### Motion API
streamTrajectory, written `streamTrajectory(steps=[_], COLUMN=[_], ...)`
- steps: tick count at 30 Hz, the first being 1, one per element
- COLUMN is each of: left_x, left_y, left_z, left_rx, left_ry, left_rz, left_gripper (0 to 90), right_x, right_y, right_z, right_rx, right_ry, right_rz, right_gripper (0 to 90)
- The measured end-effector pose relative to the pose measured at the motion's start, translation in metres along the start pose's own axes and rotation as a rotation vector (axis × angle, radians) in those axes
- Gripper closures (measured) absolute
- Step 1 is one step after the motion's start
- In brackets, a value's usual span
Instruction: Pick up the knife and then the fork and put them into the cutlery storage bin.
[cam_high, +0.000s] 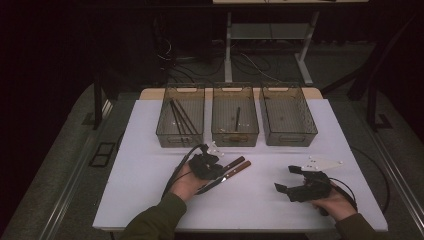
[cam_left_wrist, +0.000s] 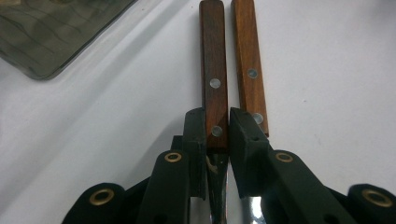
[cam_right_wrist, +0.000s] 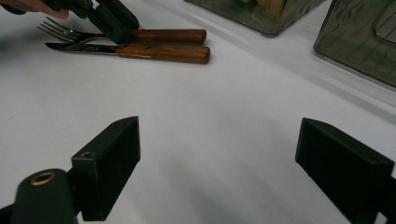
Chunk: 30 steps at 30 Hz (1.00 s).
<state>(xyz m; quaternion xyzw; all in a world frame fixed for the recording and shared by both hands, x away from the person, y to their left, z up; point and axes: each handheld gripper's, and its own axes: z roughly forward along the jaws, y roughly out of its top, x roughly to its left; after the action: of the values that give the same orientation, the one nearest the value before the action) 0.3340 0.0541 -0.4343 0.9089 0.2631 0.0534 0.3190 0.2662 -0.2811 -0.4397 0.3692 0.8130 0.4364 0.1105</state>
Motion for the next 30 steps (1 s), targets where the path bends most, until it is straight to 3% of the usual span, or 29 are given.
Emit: streamTrajectory(steps=[13,17,24,30], left_x=[-0.001,-0.007,-0.023,-0.043], left_y=[0.006,0.012,0.023,0.029], left_z=[-0.016,-0.023,-0.026,-0.023], left_rx=[-0.05,-0.068,-0.053,-0.041], left_ry=[-0.03,-0.064,-0.17,-0.228], left_rz=[0.003,0.039,0.155,0.237], left_gripper=[77.1,77.1,77.0,77.0], right_x=[0.0,0.0,0.002,0.016], right_y=[0.003,0.01,0.037,0.059], right_z=[-0.001,-0.004,-0.005,0.005], right_rx=[-0.002,-0.001,0.029,0.089], right_ry=[0.019,0.062,0.191,0.293], right_rz=[0.009,0.006,-0.129,-0.272], right_gripper=[13.6,13.6,13.6,14.2])
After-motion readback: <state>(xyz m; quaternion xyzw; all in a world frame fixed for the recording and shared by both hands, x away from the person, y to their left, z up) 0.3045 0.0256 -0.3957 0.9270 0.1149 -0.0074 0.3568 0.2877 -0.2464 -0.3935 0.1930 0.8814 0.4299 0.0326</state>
